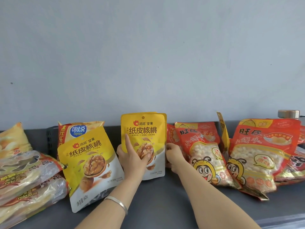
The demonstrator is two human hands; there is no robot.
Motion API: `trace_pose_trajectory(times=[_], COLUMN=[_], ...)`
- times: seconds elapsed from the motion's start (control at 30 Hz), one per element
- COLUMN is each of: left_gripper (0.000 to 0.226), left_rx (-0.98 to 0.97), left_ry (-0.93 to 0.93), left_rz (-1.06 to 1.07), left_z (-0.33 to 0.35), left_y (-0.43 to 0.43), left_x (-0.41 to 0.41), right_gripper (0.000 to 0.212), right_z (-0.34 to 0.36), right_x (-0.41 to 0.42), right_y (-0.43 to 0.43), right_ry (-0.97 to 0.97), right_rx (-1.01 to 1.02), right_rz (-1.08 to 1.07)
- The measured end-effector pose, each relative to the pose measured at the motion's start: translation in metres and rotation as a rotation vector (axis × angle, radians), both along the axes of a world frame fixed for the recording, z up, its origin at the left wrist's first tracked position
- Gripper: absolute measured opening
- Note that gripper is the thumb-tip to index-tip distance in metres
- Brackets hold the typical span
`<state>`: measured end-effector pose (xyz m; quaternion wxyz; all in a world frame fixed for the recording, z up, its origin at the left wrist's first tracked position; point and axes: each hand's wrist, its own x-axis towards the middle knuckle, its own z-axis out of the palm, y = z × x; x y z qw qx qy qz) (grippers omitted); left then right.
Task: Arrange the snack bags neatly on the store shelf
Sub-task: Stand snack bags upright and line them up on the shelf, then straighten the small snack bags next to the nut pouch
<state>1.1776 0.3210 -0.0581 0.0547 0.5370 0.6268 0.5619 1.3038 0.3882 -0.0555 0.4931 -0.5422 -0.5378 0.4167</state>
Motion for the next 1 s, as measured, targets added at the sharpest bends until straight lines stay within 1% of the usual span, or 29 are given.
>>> trace_pose_trajectory(times=[0.17, 0.3, 0.4, 0.47, 0.53, 0.6, 0.67, 0.8, 0.87, 0.93, 1.0], left_gripper=[0.105, 0.099, 0.094, 0.090, 0.084, 0.077, 0.070, 0.053, 0.046, 0.044, 0.044], left_rx=[0.068, 0.127, 0.136, 0.161, 0.186, 0.217, 0.257, 0.312, 0.289, 0.256, 0.217], left_ry=[0.103, 0.245, 0.336, 0.364, 0.375, 0.403, 0.428, 0.481, 0.505, 0.511, 0.480], left_rz=[0.046, 0.108, 0.151, 0.146, 0.126, 0.115, 0.095, 0.062, 0.091, 0.152, 0.231], left_z=[-0.003, 0.000, 0.004, 0.006, 0.010, 0.015, 0.020, 0.028, 0.029, 0.027, 0.024], left_y=[0.000, -0.005, -0.012, -0.015, -0.019, -0.022, -0.026, -0.039, -0.047, -0.054, -0.062], left_x=[0.002, 0.005, 0.005, 0.003, 0.003, 0.002, -0.001, -0.025, -0.044, -0.066, -0.086], right_gripper=[0.038, 0.036, 0.036, 0.043, 0.047, 0.043, 0.035, 0.019, 0.018, 0.019, 0.024], right_z=[0.000, 0.002, 0.009, 0.018, 0.028, 0.035, 0.037, 0.038, 0.036, 0.031, 0.027], right_x=[-0.003, -0.001, 0.003, 0.005, 0.005, 0.000, -0.006, -0.028, -0.044, -0.065, -0.087], right_y=[0.003, -0.006, -0.019, -0.028, -0.038, -0.049, -0.060, -0.091, -0.103, -0.107, -0.108], right_ry=[-0.065, -0.112, -0.157, -0.187, -0.223, -0.293, -0.364, -0.437, -0.448, -0.494, -0.608], right_rx=[0.015, 0.011, 0.031, 0.103, 0.183, 0.287, 0.416, 0.664, 0.744, 0.745, 0.726], right_rz=[0.027, 0.078, 0.046, -0.043, -0.089, -0.145, -0.246, -0.366, -0.323, -0.135, 0.039])
